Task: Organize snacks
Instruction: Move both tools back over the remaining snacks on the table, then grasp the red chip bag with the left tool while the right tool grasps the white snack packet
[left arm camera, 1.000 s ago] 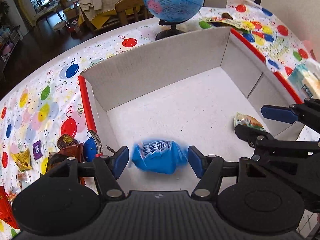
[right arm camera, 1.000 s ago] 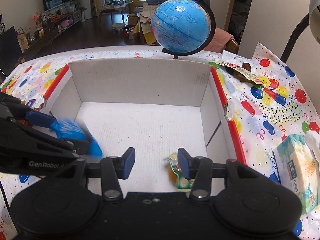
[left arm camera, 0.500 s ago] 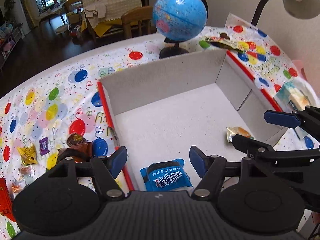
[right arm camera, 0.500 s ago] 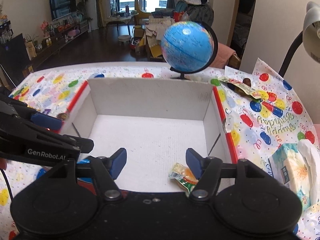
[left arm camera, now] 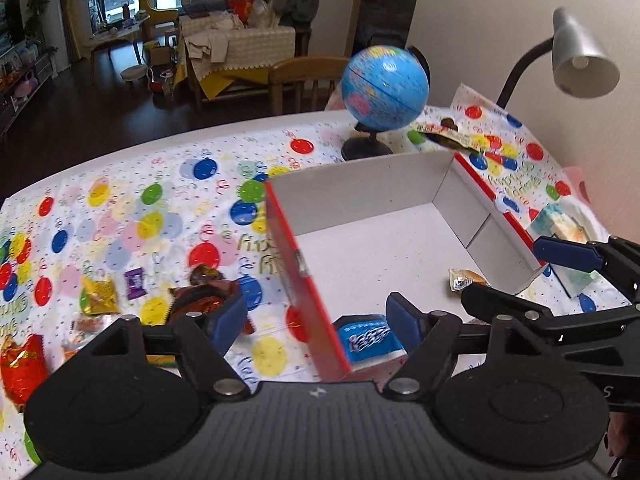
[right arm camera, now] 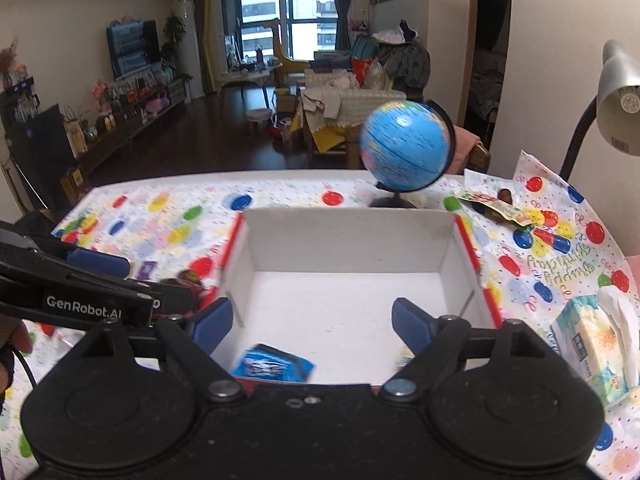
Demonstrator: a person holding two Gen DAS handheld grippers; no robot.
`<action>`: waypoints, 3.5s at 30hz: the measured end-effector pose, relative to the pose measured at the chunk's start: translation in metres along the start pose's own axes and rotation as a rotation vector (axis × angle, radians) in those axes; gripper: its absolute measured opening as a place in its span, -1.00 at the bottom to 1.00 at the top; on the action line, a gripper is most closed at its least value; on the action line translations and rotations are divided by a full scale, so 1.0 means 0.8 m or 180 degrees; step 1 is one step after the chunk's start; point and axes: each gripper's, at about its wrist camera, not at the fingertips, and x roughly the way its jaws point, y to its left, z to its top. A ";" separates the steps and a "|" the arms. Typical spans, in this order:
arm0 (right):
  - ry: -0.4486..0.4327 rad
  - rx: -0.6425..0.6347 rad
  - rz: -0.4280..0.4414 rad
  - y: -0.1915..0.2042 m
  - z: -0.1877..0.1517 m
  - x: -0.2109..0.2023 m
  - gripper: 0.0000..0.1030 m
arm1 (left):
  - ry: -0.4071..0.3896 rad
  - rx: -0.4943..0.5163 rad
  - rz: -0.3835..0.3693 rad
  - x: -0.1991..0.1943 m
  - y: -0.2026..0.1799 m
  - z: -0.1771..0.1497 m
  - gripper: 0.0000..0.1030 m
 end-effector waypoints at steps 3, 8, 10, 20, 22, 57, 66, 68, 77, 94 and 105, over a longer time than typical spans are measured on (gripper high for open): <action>-0.0074 0.0008 0.0067 0.022 0.000 -0.011 0.80 | -0.0073 -0.0060 -0.0005 -0.021 0.019 -0.008 0.48; -0.0172 0.0062 0.0164 0.058 0.001 -0.026 0.90 | -0.0136 -0.0133 -0.0015 -0.053 0.051 -0.023 0.53; -0.0197 0.0101 0.0217 0.072 0.000 -0.031 0.94 | -0.0176 -0.0172 -0.0021 -0.066 0.065 -0.030 0.56; -0.0326 0.0142 0.0509 0.149 -0.010 -0.045 1.00 | -0.0342 -0.0293 0.0087 -0.125 0.137 -0.072 0.76; -0.0333 0.0138 0.0555 0.166 -0.012 -0.046 1.00 | -0.0370 -0.0326 0.0076 -0.134 0.153 -0.080 0.85; 0.0434 -0.0351 0.0580 0.361 -0.041 0.125 0.88 | 0.0220 -0.1026 0.0834 -0.026 0.394 -0.132 1.00; 0.0655 -0.0453 0.0601 0.378 -0.044 0.172 0.53 | 0.0475 -0.1059 0.0810 0.023 0.409 -0.129 0.99; 0.0705 -0.0470 0.0619 0.381 -0.044 0.180 0.49 | 0.0525 -0.1063 0.0748 0.029 0.411 -0.130 0.99; 0.0901 -0.0488 0.0666 0.393 -0.048 0.216 0.06 | 0.0631 -0.0980 0.0738 0.046 0.408 -0.130 0.89; 0.0883 -0.0434 0.0752 0.388 -0.051 0.205 -0.80 | 0.0525 -0.0894 0.0735 0.028 0.395 -0.131 0.23; 0.0738 -0.0312 0.0785 0.368 -0.039 0.148 -0.80 | 0.0448 -0.0943 0.0689 -0.024 0.373 -0.129 0.24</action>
